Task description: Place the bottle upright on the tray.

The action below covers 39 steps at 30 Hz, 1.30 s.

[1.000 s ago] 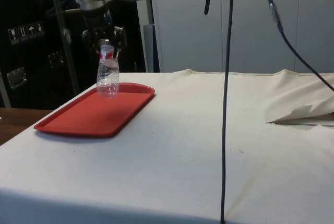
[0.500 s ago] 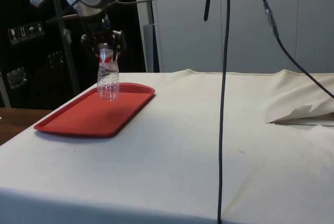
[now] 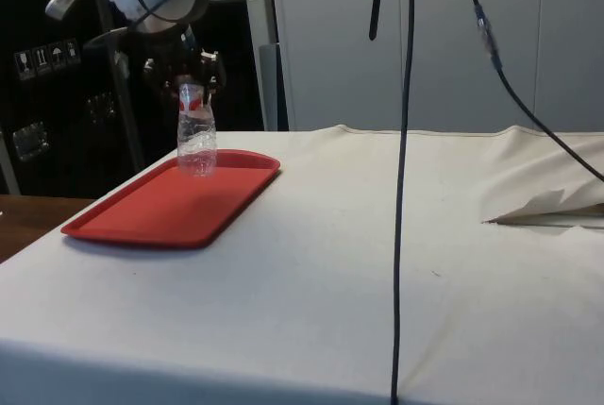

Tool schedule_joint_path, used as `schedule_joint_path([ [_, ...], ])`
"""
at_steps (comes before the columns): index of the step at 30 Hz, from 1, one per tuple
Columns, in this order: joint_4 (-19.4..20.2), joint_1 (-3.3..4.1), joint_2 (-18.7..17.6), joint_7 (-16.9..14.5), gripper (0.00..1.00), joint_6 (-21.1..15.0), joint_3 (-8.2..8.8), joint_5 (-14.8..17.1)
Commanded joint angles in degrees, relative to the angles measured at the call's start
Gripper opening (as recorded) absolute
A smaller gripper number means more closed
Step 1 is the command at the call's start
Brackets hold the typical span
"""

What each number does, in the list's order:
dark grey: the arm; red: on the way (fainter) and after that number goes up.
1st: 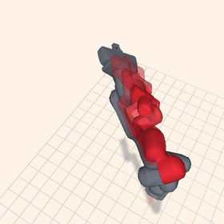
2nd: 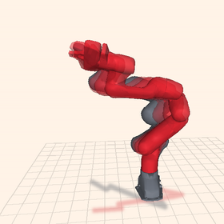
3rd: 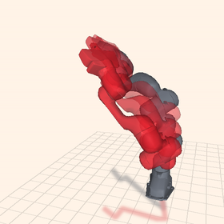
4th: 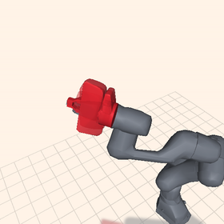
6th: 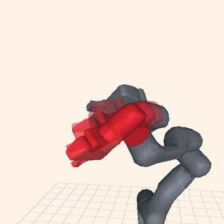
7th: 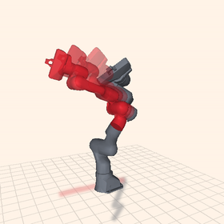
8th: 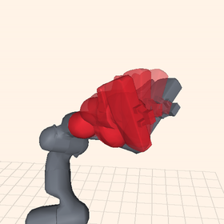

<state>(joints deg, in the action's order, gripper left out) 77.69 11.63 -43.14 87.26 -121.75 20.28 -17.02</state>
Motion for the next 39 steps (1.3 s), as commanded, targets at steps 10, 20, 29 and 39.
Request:
schedule_joint_path([
  [10, -1.7, 0.52, -1.7, 6.4, 0.14, -0.2, -0.8, -6.1],
  [20, -2.2, 0.8, -2.8, 11.7, 0.14, -0.1, -1.55, -11.6],
  [29, -2.4, 1.03, -3.6, 16.5, 0.14, 0.5, -2.41, -17.0],
  [39, -3.4, 1.09, -5.2, 21.4, 0.14, 1.6, -3.67, -21.9],
])
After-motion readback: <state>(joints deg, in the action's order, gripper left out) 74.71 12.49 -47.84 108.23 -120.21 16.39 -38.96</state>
